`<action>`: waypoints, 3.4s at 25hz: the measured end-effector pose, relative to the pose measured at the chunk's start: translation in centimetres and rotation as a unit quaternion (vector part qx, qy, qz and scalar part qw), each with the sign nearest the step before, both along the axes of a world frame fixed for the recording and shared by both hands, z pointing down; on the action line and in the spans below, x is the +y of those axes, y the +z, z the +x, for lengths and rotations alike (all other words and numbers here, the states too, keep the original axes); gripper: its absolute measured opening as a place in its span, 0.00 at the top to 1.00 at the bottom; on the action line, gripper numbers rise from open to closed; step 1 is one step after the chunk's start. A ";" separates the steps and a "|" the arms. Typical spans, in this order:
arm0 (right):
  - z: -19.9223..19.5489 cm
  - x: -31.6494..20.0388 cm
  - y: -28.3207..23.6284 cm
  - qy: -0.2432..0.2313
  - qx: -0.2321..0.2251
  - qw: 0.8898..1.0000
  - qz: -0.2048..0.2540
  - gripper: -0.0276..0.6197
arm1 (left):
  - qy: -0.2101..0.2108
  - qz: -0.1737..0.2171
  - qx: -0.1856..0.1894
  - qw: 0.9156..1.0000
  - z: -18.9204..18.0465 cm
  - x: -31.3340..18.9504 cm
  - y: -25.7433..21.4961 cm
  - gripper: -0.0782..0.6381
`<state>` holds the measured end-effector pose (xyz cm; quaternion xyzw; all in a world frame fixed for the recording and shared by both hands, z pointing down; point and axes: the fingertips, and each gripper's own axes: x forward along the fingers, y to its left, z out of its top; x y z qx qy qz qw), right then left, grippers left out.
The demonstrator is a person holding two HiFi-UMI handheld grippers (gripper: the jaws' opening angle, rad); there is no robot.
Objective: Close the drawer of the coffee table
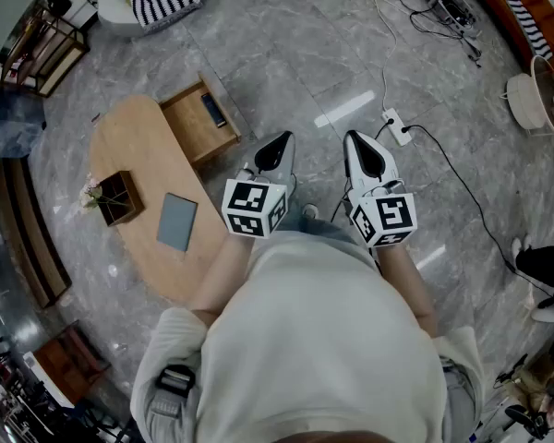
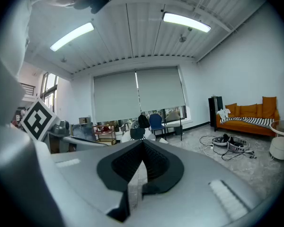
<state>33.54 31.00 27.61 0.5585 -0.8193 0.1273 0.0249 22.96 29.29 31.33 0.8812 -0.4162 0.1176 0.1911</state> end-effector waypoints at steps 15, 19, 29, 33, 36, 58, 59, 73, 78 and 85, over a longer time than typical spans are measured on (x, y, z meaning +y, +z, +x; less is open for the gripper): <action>1.0 4.4 -0.5 -0.047 0.005 0.999 0.006 0.96 | -0.023 0.002 0.024 0.999 1.2 3.6 -1.0 0.89; 0.2 4.5 0.4 -0.076 0.001 0.997 -0.010 0.96 | -0.028 -0.003 0.026 0.999 1.3 3.6 -0.7 0.89; -0.1 1.3 2.2 -0.090 0.006 0.996 -0.025 0.96 | -0.052 -0.011 0.044 0.998 1.3 -0.7 0.9 0.89; 0.8 -2.0 2.8 -0.092 0.002 0.995 -0.033 0.96 | -0.064 -0.012 0.050 0.997 1.5 -4.3 1.5 0.89; 1.3 -5.6 2.5 -0.097 0.010 0.995 -0.031 0.96 | -0.069 -0.011 0.054 0.996 1.5 -7.5 1.4 0.89; -2.1 -36.2 1.4 -0.167 0.028 0.985 -0.034 0.96 | -0.187 -0.032 0.084 0.978 -3.3 -34.9 2.8 0.89; -2.6 -37.0 1.5 -0.176 0.027 0.983 -0.034 0.96 | -0.196 -0.031 0.083 0.976 -3.8 -35.6 2.8 0.89; -16.6 -45.9 3.0 -0.395 0.003 0.918 -0.038 0.96 | -0.428 -0.029 0.059 0.902 -16.7 -37.3 4.1 0.89; -22.7 -48.6 3.5 -0.508 0.012 0.861 -0.034 0.96 | -0.540 -0.026 0.052 0.840 -21.5 -37.2 4.7 0.89; -30.3 -51.4 2.9 -0.662 0.040 0.748 -0.033 0.96 | -0.701 -0.015 0.065 0.710 -25.8 -35.9 3.9 0.89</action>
